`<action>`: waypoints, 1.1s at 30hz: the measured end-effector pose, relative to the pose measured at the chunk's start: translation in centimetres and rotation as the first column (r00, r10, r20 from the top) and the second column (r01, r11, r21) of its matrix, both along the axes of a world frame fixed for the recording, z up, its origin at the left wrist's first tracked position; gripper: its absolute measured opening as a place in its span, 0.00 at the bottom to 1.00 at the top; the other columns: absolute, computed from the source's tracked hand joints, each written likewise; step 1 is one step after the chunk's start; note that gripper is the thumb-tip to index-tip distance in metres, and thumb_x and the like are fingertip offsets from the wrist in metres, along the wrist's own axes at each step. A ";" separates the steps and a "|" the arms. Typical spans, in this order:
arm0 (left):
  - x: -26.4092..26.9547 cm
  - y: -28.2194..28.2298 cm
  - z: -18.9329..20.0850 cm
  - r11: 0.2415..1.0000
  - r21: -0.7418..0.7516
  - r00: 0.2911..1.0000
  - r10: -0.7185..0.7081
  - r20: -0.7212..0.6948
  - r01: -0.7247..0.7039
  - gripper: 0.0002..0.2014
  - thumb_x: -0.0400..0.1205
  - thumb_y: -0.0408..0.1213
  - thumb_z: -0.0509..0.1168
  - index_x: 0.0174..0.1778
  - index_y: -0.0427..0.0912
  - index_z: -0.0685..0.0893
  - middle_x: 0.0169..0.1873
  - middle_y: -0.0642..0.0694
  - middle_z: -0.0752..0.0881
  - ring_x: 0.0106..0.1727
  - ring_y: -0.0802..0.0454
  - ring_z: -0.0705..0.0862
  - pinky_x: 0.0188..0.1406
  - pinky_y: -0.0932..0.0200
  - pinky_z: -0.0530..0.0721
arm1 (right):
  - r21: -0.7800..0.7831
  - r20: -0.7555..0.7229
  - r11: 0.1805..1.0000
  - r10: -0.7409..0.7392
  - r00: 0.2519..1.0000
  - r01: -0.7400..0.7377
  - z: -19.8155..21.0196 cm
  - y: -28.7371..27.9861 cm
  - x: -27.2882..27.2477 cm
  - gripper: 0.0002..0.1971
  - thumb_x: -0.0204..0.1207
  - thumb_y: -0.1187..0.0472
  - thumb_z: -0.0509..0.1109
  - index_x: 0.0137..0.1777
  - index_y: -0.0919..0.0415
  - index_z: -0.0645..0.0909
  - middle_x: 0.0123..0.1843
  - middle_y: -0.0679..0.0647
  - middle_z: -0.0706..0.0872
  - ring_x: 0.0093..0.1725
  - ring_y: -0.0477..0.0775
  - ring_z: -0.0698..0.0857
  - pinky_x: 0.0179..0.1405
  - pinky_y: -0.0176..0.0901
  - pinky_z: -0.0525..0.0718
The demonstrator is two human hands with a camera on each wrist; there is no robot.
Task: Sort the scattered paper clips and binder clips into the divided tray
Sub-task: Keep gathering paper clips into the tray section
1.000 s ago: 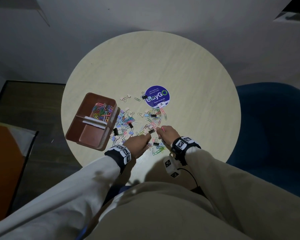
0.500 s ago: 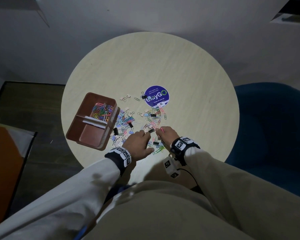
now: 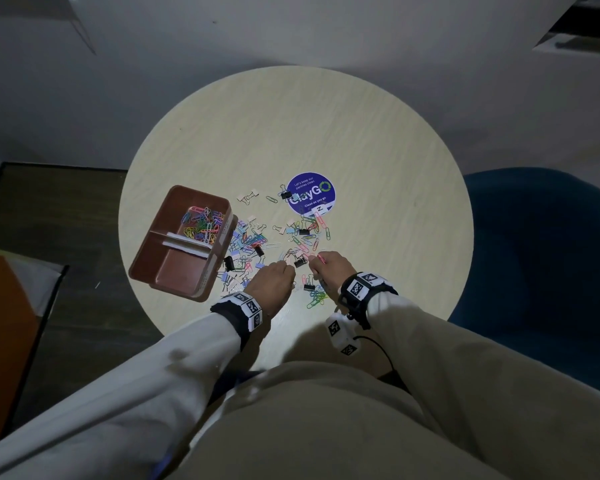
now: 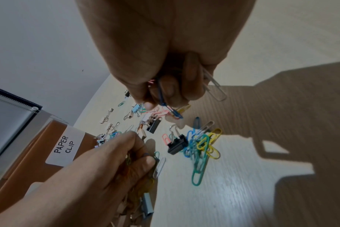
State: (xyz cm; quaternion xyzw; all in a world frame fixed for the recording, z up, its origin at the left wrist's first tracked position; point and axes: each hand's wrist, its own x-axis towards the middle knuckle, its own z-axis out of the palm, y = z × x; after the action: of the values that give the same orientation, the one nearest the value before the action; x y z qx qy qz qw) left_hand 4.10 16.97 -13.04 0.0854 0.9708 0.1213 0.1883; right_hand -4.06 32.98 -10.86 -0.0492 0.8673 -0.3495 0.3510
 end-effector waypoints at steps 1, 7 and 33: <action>-0.1 -0.1 0.2 0.999 0.041 0.999 0.031 0.016 -0.032 0.08 0.87 0.36 0.58 0.55 0.36 0.78 0.50 0.36 0.81 0.46 0.37 0.80 0.44 0.44 0.78 | 0.001 -0.007 1.000 0.011 1.000 -0.011 0.2 -0.2 -0.1 0.20 0.84 0.48 0.60 0.33 0.57 0.76 0.30 0.51 0.82 0.26 0.50 0.76 0.36 0.42 0.72; -1.0 -1.5 3.2 0.932 0.224 0.957 0.265 0.120 -0.286 0.07 0.89 0.43 0.50 0.51 0.43 0.67 0.38 0.41 0.82 0.35 0.41 0.80 0.38 0.40 0.81 | -0.010 -0.046 0.994 0.107 0.993 -0.108 1.9 -2.5 -0.6 0.19 0.86 0.50 0.59 0.38 0.61 0.76 0.33 0.57 0.83 0.33 0.58 0.79 0.38 0.45 0.73; -5.7 -19.6 8.5 0.592 0.102 0.600 0.778 0.184 -0.799 0.13 0.86 0.31 0.59 0.61 0.31 0.83 0.60 0.32 0.86 0.62 0.32 0.83 0.55 0.48 0.80 | -0.070 -0.146 0.987 0.132 0.981 -0.143 5.4 -26.9 -2.0 0.11 0.84 0.62 0.57 0.58 0.65 0.78 0.61 0.66 0.80 0.58 0.69 0.82 0.51 0.52 0.76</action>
State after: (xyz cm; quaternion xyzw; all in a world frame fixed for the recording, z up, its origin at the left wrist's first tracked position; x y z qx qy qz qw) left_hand -1.64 -2.65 -4.53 -0.3449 0.8802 0.2812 0.1649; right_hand -6.05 6.07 -5.41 -0.1474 0.8697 -0.3545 0.3101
